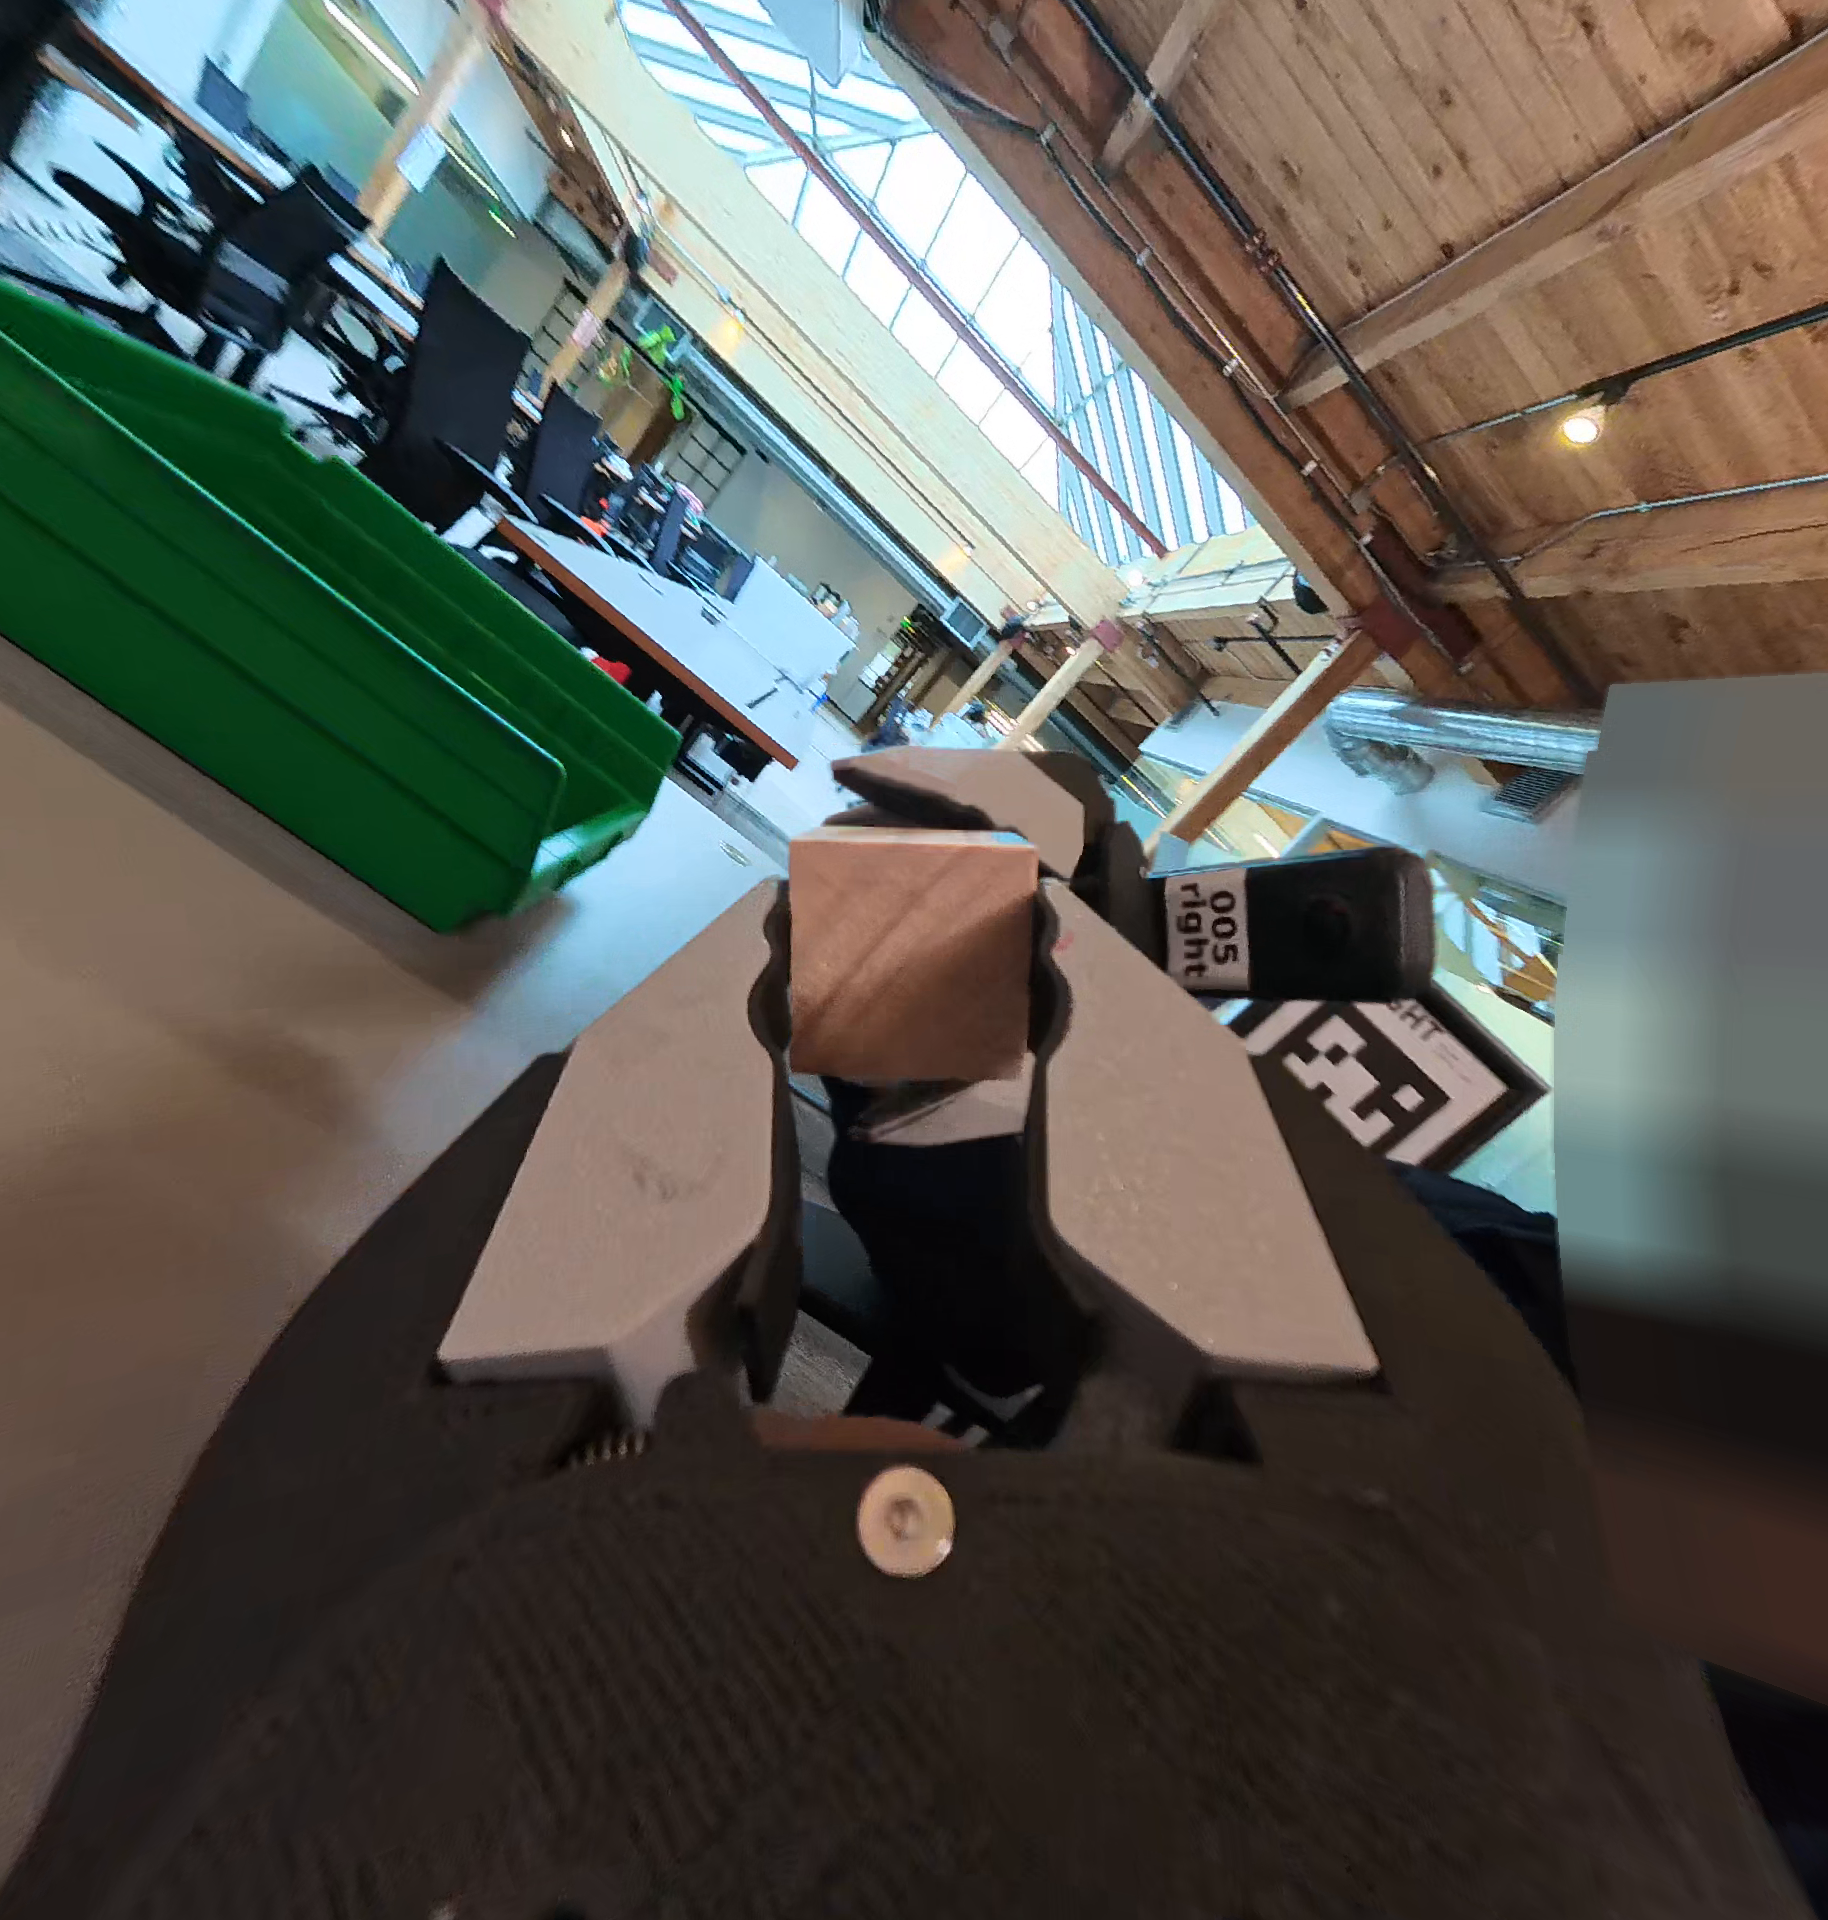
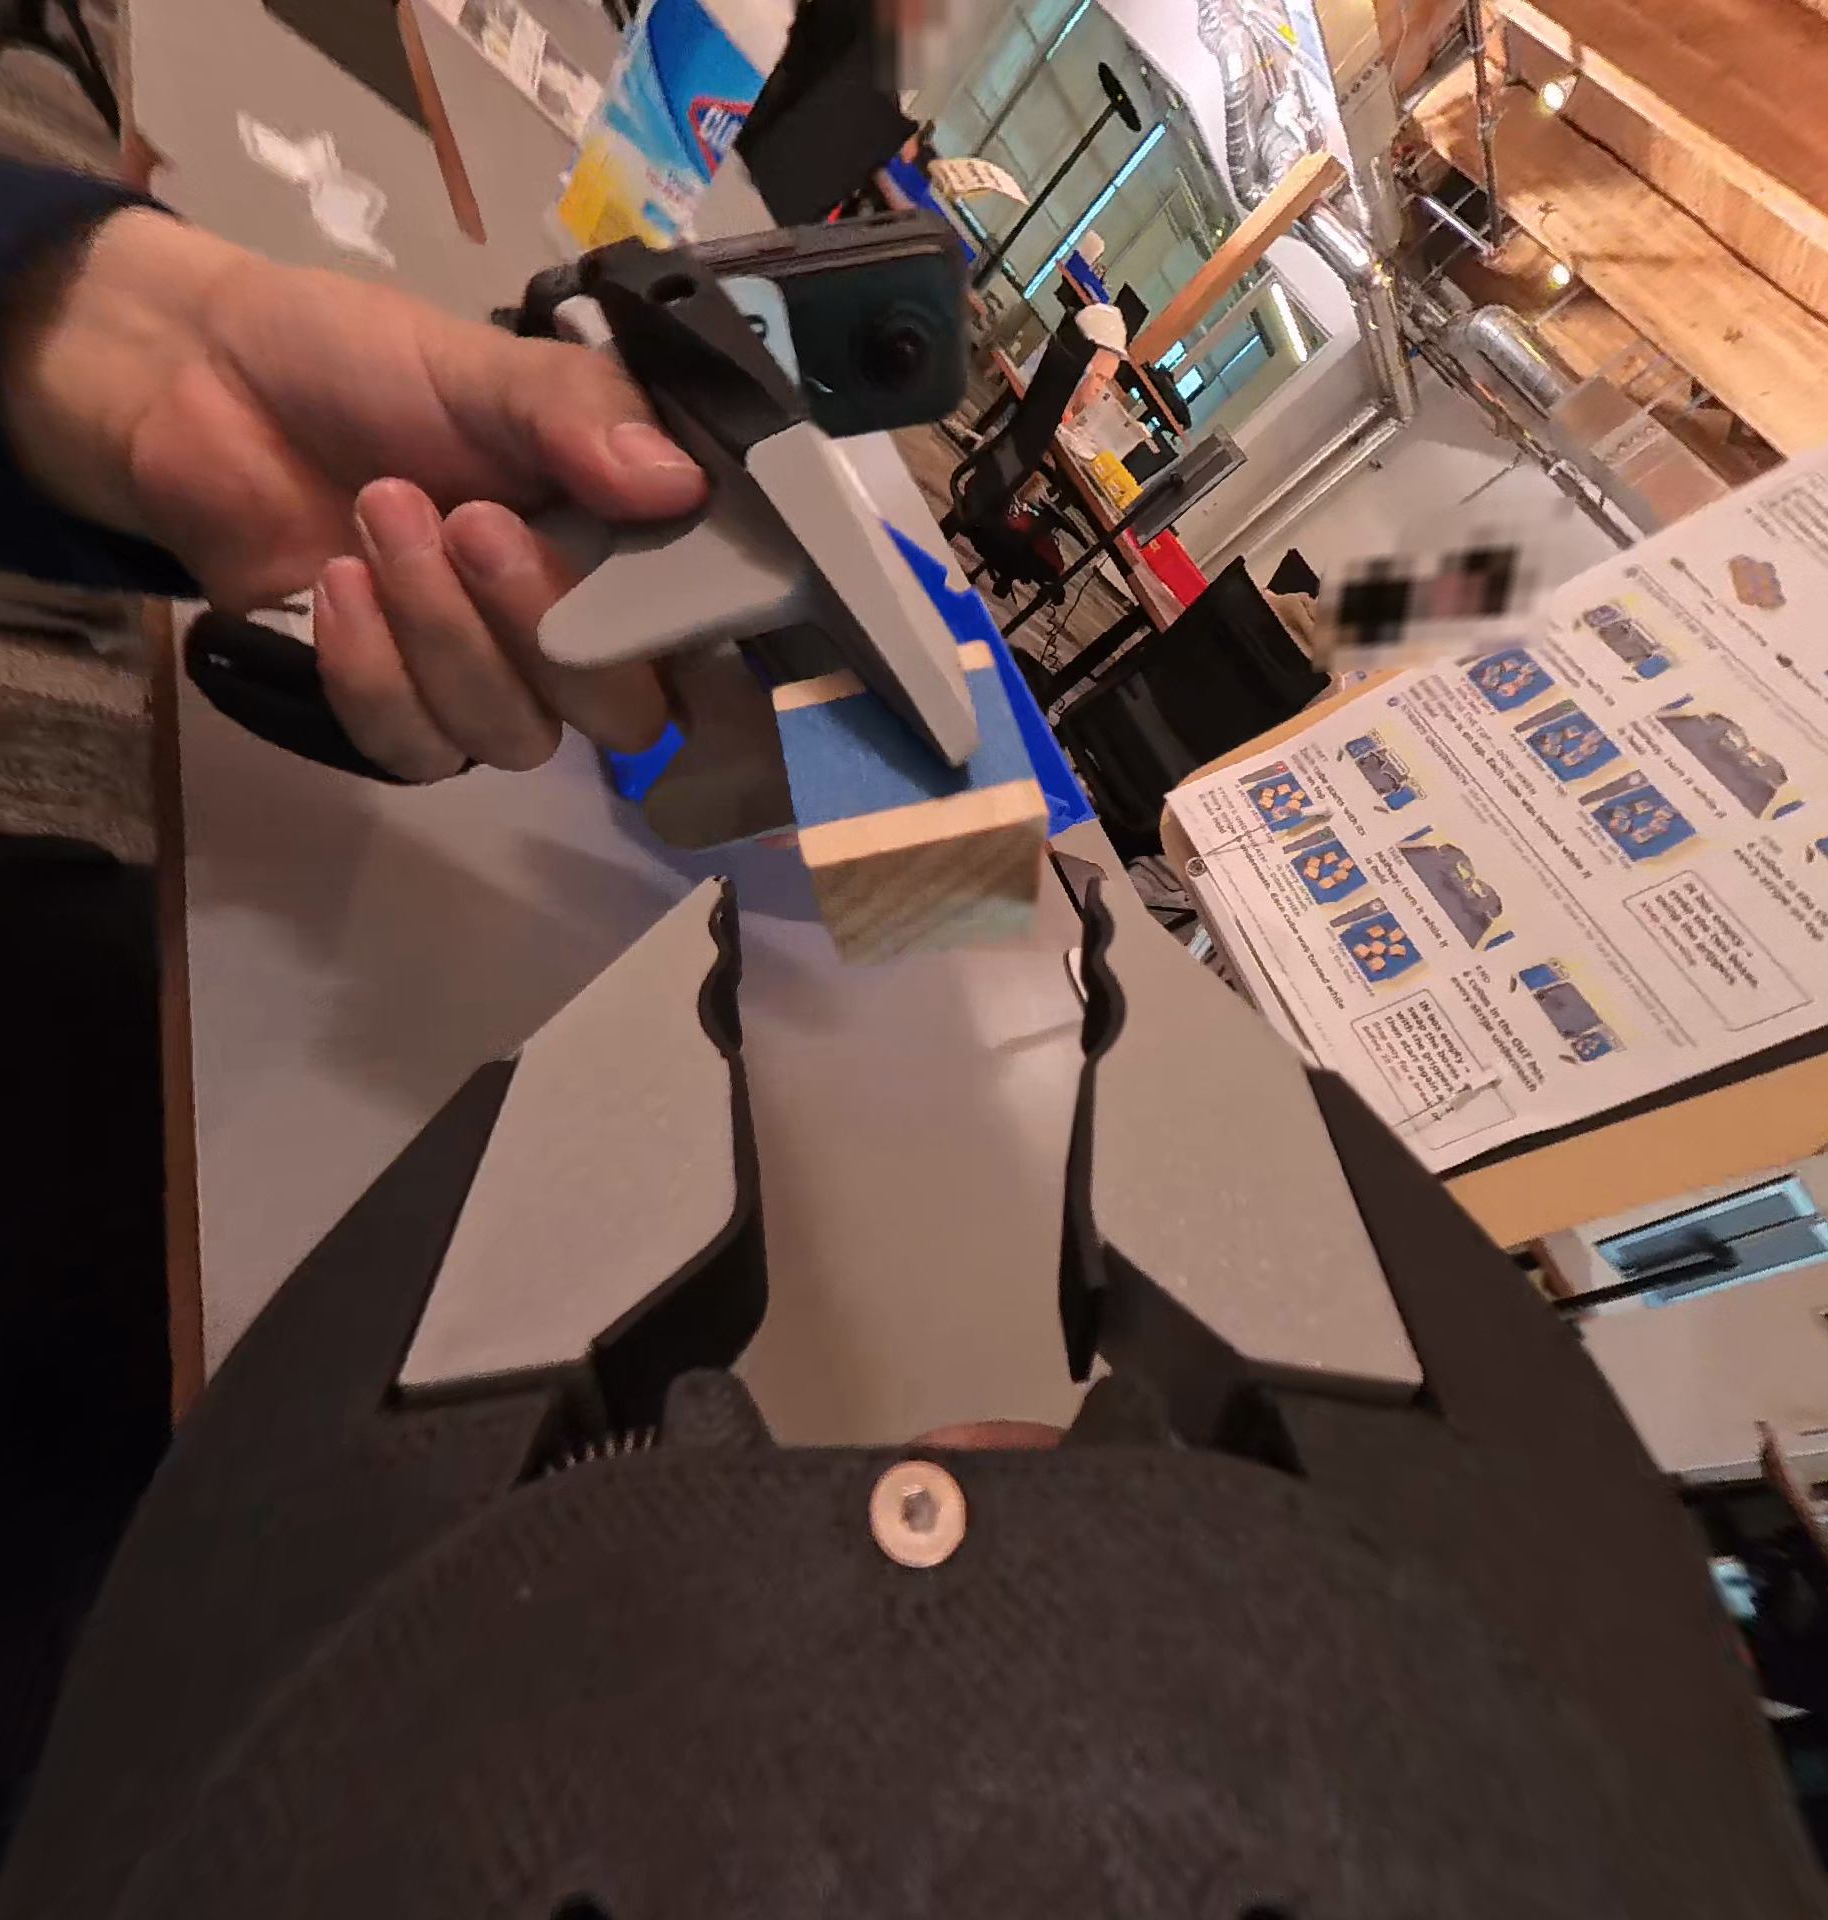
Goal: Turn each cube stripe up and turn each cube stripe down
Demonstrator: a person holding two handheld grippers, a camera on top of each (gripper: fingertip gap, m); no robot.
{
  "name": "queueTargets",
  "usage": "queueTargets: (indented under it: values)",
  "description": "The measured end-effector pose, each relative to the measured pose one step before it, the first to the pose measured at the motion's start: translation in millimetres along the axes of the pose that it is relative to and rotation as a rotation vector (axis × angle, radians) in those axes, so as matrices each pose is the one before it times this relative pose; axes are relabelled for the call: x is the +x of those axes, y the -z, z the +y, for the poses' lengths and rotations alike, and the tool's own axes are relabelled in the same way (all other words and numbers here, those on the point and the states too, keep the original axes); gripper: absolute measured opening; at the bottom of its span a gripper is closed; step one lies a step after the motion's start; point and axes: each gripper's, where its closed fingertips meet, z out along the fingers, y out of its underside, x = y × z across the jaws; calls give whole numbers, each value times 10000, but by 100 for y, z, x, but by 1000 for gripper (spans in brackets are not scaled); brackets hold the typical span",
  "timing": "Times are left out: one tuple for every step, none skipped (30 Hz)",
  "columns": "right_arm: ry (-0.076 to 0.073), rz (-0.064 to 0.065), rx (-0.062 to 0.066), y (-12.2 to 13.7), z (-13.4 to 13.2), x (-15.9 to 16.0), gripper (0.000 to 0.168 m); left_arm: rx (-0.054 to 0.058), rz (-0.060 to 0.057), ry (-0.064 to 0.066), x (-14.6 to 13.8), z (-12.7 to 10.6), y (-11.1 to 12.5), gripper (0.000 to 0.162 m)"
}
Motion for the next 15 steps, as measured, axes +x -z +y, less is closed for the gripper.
queueTargets:
  values:
    - [349, -36, -113, -172, 229, -416, 59, -118, 118, 94, 116, 417, -325, 43]
    - [288, 312, -93, -88, 161, 161, 53, -37, 25, 14, 14, 221, -216, 43]
    - [195, 425, -23, 79, 56, 533, 42, -19, 44, -40, 46, 74, -65, 43]
    - [-79, -143, 85, 93, -86, -96, 42, -52, 82, -46, 102, 43, 9, 43]
    - [-303, -209, 73, 50, -105, -66, 42, -44, 84, -72, 125, 3, 33, 43]
    - [-335, -134, 64, 8, -38, 20, 42, -37, 50, -114, 114, -29, 68, 44]
    - [-338, -216, 77, -15, -5, -97, 42, -85, -55, -191, -4, -12, 94, 45]
    - [-376, -247, 44, -40, 55, -101, 42, -122, -170, -318, -114, -7, 160, 47]
    - [-385, -210, 39, -43, 87, -43, 42, -107, -259, -447, -163, -87, 242, 48]
    - [-388, -159, 50, -46, 79, 65, 42, -108, -331, -622, -181, -183, 364, 49]
    - [-488, -211, -17, -60, 162, 96, 41, -163, -450, -877, -289, -198, 515, 49]
    - [-645, -404, -147, -86, 359, -64, 41, -199, -566, -1100, -406, -221, 651, 50]
    - [-709, -518, -116, -72, 363, -171, 41, -192, -561, -1182, -384, -197, 697, 51]
    - [-717, -550, 17, -16, 208, -217, 42, -215, -489, -1109, -267, -20, 704, 45]
    - [-739, -615, 105, 65, 30, -292, 42, -264, -373, -948, -95, 179, 610, 38]
